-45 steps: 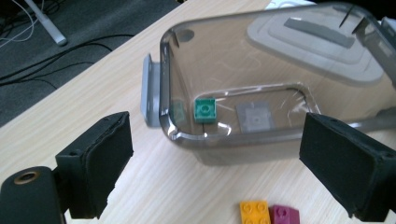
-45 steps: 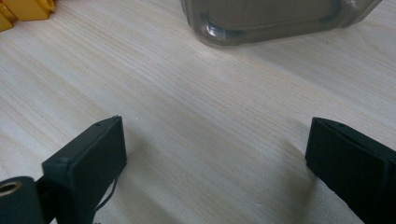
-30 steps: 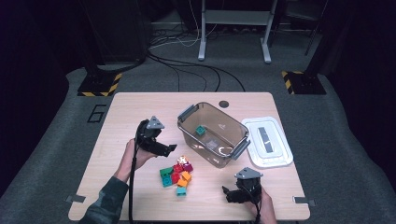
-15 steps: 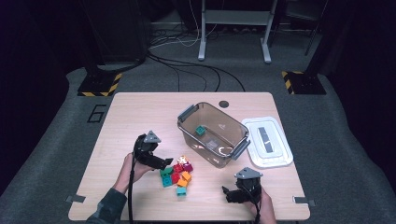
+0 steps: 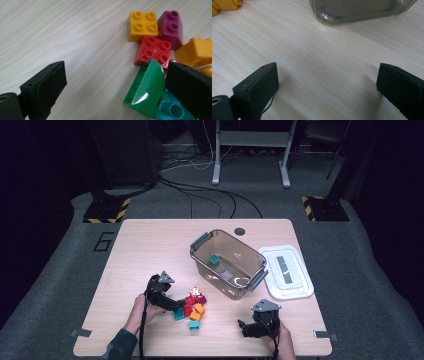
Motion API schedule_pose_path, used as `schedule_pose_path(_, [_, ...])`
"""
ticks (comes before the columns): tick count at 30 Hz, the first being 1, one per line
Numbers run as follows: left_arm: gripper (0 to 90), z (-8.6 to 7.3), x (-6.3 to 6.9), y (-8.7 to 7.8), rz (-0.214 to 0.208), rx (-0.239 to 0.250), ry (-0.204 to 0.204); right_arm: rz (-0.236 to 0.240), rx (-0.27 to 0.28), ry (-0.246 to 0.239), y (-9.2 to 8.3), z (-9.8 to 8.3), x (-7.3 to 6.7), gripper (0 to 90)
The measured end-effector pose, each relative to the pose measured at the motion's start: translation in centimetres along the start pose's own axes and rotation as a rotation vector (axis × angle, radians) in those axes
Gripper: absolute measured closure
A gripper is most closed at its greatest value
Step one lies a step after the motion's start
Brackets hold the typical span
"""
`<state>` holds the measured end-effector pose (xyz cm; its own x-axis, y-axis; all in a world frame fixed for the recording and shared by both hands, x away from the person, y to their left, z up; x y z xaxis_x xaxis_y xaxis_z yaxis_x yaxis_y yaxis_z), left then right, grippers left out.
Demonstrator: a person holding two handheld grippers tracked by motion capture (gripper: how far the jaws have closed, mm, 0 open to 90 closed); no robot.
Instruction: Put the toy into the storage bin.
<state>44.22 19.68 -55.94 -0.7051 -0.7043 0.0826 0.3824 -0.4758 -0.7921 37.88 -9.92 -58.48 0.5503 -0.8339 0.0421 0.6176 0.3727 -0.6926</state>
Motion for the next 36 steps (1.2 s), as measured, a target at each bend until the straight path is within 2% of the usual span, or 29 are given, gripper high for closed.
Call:
schedule_pose_path(3, [5.3, -0.4, -0.2, 0.1, 0.008, -0.005, -0.016, 0.0, 0.0, 0.0, 0.0, 0.0, 0.0, 3.4])
schedule_pose_path(8, [10.7, -1.1, -0.5, 0.1, -0.007, -0.009, -0.023, 0.0, 0.0, 0.0, 0.0, 0.0, 0.0, 3.5])
schedule_pose_path(12, [23.8, -1.3, -0.3, 0.0, -0.014, -0.007, -0.007, 0.0, 0.0, 0.0, 0.0, 0.0, 0.0, 3.4])
schedule_pose_path(18, [47.6, -1.9, -0.4, -0.1, 0.006, -0.013, 0.017, 0.0, 0.0, -0.001, 0.0, 0.0, 0.0, 3.4])
schedule_pose_path(21, [54.1, -2.0, -0.5, -0.3, 0.014, -0.005, 0.014, 0.0, 0.0, 0.0, 0.0, 0.0, 0.0, 3.4])
schedule_pose_path(27, [55.5, -2.2, -0.6, -0.4, 0.019, 0.004, 0.025, 0.0, 0.0, -0.001, 0.0, 0.0, 0.0, 3.4])
schedule_pose_path(36, [55.8, -2.2, -0.8, -0.4, 0.019, 0.014, 0.007, 0.001, 0.0, -0.001, 0.0, 0.0, 0.0, 3.4])
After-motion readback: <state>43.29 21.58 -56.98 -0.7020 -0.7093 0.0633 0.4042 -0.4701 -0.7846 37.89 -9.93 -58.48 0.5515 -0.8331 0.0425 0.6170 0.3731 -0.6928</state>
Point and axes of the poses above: each handheld gripper's, and its own axes: y roughly forward along the jaws, z roughly out of its top, x roughly to its right, the point moved 8 cm from there along y, roughly forward along the jaws, and after that the axes turned 3 degrees about -z, right-handed, at the moved point
